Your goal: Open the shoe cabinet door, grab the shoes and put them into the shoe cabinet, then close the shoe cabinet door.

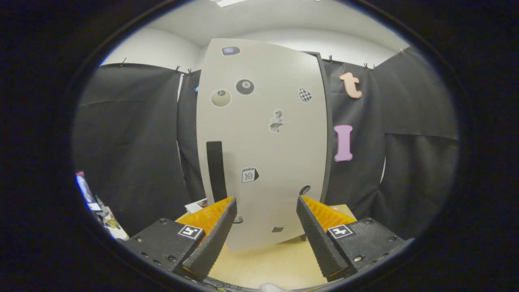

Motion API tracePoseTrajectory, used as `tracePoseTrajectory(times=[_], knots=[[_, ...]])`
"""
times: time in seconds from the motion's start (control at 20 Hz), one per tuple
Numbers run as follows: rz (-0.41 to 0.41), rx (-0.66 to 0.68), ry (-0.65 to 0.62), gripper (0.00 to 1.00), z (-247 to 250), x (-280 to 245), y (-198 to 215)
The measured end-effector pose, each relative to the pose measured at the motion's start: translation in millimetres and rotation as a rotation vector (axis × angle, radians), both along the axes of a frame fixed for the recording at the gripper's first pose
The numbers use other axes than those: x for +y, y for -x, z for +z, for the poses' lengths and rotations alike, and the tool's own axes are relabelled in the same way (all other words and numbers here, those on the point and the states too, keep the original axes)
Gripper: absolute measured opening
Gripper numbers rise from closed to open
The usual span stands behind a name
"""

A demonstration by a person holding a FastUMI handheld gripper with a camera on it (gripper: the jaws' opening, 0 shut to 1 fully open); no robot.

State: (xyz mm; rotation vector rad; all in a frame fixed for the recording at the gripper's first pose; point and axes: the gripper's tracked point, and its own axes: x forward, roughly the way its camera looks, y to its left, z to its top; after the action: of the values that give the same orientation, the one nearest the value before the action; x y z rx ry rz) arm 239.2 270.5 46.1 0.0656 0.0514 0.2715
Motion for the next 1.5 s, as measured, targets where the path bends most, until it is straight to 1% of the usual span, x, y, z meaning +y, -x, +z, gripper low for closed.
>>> tracePoseTrajectory(times=[0.2, 0.4, 0.75, 1.05, 1.3, 1.5], knots=[[-0.016, -0.019, -0.014, 0.98, 15, -11, 39], [-0.062, -0.026, -0.021, 0.97, 23, -26, 74], [-0.107, -0.02, -0.035, 0.97, 16, -39, 118], [-0.128, -0.017, -0.034, 0.98, 12, -43, 141], [-0.142, -0.016, -0.029, 0.98, 11, -47, 147], [-0.129, -0.005, -0.014, 0.98, 7, -45, 153]])
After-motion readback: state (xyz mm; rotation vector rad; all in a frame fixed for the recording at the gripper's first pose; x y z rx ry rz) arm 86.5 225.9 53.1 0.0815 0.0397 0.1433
